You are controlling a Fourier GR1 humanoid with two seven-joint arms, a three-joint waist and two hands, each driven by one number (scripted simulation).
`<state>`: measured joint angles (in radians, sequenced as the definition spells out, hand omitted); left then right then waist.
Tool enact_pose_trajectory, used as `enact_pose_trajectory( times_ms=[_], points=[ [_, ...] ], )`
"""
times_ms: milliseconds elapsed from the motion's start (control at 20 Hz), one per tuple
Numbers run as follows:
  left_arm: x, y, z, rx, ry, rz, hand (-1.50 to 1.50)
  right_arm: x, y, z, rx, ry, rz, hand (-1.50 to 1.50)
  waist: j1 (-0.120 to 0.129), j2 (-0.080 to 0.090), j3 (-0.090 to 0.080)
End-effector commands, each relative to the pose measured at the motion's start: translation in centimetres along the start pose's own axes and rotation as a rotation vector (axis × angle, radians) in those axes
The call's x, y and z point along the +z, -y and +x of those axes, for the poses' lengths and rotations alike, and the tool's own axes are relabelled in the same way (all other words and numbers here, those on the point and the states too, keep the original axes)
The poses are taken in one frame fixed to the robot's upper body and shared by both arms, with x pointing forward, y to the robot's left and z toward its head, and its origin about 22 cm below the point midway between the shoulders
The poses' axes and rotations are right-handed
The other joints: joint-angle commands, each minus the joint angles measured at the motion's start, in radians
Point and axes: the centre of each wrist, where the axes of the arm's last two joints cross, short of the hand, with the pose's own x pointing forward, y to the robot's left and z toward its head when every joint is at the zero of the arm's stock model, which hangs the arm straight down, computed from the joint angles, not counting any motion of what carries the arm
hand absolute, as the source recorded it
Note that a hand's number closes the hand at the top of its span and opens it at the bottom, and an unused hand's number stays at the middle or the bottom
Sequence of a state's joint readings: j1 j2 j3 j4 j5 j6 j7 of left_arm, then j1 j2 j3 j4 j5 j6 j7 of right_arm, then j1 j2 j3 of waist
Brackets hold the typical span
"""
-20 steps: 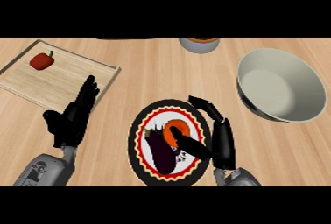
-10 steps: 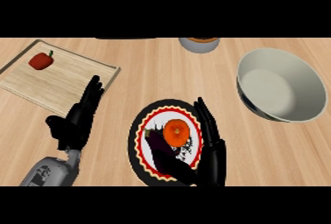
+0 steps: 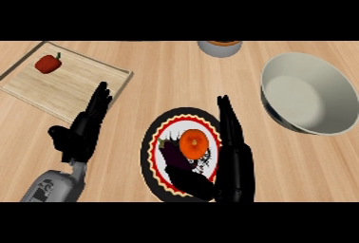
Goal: Pick the squash from the plate and place it in the bowl
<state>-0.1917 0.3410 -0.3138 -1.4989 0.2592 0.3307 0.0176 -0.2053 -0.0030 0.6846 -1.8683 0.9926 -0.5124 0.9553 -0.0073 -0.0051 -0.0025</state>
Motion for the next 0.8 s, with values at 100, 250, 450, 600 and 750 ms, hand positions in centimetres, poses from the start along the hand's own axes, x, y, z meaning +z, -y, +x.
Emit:
enact_pose_trajectory(
  times_ms=[100,250,450,600,750],
  points=[
    [-0.6,0.5,-0.2,-0.016,0.009,-0.007,0.0,-0.3,0.0,1.2,0.119,-0.198,0.132,-1.5,0.004,0.006,0.001],
    [-0.5,-0.6,-0.1,0.015,0.006,-0.025,0.0,-1.4,-1.3,1.3,0.129,-0.273,0.157,-1.5,0.016,0.007,0.002],
    [0.3,0.9,-1.0,-0.004,-0.004,-0.017,0.0,-0.9,0.2,1.4,0.117,-0.273,0.206,-1.5,0.007,0.005,0.002],
    [1.2,0.3,-1.5,-0.021,0.006,-0.008,0.0,0.0,-1.3,0.7,0.101,-0.265,0.213,-1.5,0.011,0.004,0.002],
    [0.2,1.8,-1.0,0.008,0.012,-0.001,0.0,-0.5,-0.9,0.0,0.072,-0.27,0.214,-1.5,0.007,0.005,0.002]
  ],
)
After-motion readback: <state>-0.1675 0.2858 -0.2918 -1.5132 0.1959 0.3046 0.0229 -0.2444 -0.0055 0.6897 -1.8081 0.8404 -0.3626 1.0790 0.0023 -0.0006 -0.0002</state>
